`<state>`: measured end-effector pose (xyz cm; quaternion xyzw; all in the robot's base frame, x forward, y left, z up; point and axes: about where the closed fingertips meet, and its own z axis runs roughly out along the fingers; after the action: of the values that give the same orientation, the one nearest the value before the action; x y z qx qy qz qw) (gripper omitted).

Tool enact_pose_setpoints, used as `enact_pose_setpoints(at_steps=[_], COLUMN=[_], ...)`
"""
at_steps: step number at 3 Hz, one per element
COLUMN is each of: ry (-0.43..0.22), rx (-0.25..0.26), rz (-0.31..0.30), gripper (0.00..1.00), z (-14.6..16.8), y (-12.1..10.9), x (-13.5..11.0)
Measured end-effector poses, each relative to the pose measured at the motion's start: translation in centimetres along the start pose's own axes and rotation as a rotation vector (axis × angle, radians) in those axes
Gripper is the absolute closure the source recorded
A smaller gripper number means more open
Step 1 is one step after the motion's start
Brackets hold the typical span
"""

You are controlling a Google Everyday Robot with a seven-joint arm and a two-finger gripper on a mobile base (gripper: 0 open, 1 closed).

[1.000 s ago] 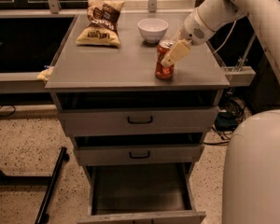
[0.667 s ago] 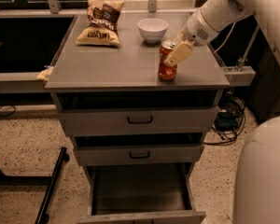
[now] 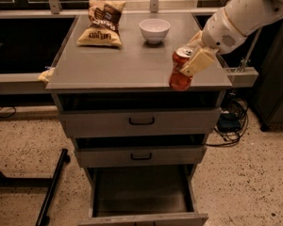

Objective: Place coke can into bottom drawer

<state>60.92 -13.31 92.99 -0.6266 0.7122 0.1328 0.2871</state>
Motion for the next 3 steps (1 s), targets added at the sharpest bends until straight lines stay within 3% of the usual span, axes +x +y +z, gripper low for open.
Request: enact_pose_setpoints(at_steps=[1,2,3], ry=[0.004,0.003,0.003], rx=[-0.018,-0.018,-0.059], rz=[-0.040,-0.041,-0.021], gripper=[1.00,1.00,1.00], z=[-2.8,-2.8,-0.8], y=[6.5,6.4,8.6], x=[0.6,0.5,2.0])
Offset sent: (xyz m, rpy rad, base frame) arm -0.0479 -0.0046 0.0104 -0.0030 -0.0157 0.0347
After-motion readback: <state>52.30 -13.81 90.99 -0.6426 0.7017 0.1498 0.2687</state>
